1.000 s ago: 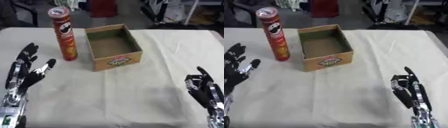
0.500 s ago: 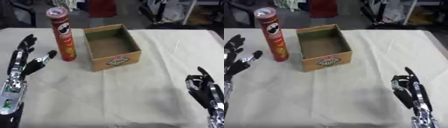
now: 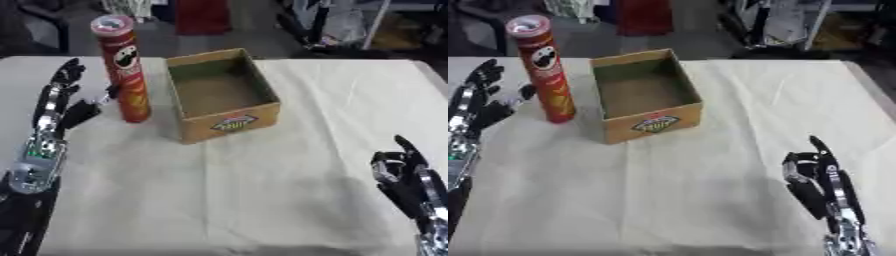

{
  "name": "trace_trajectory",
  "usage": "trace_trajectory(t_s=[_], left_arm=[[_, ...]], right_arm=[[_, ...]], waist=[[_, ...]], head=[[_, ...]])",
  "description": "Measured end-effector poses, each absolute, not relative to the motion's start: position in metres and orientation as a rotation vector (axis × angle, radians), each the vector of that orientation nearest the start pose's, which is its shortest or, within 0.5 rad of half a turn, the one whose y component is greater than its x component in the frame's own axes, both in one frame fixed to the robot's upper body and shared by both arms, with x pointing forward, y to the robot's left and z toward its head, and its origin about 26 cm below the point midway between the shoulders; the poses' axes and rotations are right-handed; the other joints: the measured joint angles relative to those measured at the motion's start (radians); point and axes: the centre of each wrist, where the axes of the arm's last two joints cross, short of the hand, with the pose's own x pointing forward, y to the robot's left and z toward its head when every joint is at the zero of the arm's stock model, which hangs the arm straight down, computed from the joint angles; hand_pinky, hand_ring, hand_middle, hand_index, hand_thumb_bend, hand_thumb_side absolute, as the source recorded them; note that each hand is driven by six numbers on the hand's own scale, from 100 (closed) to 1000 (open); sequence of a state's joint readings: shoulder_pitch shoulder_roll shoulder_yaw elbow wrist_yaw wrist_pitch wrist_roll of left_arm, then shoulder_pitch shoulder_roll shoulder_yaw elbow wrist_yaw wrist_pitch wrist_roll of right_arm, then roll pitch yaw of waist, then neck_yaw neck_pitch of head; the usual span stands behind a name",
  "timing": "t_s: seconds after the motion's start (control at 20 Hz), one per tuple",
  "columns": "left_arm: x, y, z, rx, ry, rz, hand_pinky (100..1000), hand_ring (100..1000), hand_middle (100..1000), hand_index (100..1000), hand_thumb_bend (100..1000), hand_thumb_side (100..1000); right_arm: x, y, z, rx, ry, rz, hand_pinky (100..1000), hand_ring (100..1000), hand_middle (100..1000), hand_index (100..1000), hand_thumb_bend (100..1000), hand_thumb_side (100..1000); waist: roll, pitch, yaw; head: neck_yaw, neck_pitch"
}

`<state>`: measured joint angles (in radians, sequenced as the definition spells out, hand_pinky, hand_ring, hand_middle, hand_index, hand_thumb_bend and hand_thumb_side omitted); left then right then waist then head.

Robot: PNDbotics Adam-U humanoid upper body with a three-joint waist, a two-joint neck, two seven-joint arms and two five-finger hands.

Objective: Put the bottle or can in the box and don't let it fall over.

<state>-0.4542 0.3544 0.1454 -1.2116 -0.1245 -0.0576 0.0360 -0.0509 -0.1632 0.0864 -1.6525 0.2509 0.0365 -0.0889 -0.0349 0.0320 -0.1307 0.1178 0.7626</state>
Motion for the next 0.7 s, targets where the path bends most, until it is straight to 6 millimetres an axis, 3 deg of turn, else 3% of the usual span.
trace_trajectory(t_s=[0.3, 0.7], left_arm=[[0.408, 0.353, 0.077, 0.453, -1.721, -0.238, 951, 941, 847, 958, 778, 416], [0.429, 0.358, 0.095, 0.482, -1.729, -0.299, 948, 941, 847, 958, 773, 420]], right_arm=[[0.287, -0.249, 0.025, -0.323, -1.661, 0.327, 745, 665, 665, 1000, 100, 497], [0.286, -0.248, 0.024, -0.31, -1.658, 0.333, 745, 665, 666, 1000, 100, 496]], waist=[[-0.005, 0.0, -0.007], [-0.013, 0.0, -0.023]], head=[[0.006, 0.0], [0.013, 0.0]])
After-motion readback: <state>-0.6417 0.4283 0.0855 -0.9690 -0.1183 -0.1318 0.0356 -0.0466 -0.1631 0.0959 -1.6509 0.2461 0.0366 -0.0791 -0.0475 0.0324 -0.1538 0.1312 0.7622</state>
